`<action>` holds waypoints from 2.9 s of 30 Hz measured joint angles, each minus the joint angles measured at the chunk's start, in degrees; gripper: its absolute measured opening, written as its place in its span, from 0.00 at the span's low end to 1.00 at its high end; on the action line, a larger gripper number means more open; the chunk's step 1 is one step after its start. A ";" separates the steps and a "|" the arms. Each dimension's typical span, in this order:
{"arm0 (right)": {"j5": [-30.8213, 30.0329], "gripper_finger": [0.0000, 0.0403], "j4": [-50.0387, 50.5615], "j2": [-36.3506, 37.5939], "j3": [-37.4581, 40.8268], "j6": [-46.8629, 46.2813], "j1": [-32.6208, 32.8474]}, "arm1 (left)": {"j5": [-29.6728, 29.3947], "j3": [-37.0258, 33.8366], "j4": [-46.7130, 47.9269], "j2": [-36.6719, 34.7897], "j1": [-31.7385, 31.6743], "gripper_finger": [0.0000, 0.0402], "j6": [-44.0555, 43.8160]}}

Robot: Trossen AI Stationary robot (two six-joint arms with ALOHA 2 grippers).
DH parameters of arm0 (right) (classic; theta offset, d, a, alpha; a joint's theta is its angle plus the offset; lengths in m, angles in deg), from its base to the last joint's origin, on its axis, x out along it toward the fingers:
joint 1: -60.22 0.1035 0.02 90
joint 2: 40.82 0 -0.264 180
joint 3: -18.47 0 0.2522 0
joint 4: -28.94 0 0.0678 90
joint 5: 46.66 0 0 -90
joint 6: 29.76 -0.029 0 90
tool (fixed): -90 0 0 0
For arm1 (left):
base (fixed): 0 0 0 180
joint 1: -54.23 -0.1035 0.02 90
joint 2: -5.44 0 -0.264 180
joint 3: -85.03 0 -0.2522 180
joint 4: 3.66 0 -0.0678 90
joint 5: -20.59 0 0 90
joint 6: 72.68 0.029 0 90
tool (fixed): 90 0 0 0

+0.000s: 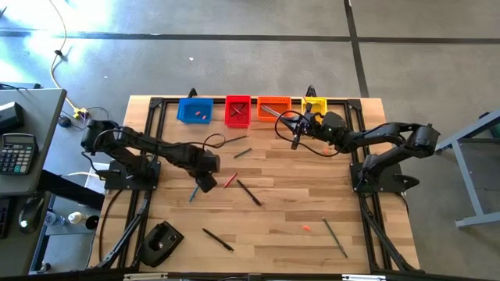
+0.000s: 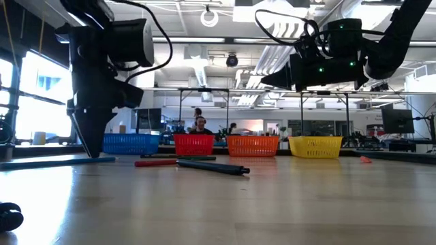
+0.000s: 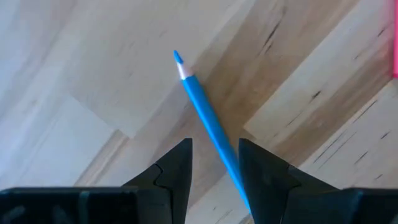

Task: Sort crayons/erasers/pens/pencils in bins
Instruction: Put the blue colored pencil into the yellow bin

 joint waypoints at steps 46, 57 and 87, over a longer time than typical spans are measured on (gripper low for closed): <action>0.73 0.00 2.28 0.00 0.00 -1.50 0.00 | 1.21 -3.86 -4.45 -10.49 -1.66 0.00 4.53; 0.95 0.00 3.45 0.00 0.00 -1.48 0.00 | 0.26 -4.88 -14.82 -12.35 -5.10 0.00 8.40; 0.87 0.00 4.43 0.00 0.00 -1.47 0.00 | 1.65 -4.34 -6.61 -12.46 -5.05 0.00 4.71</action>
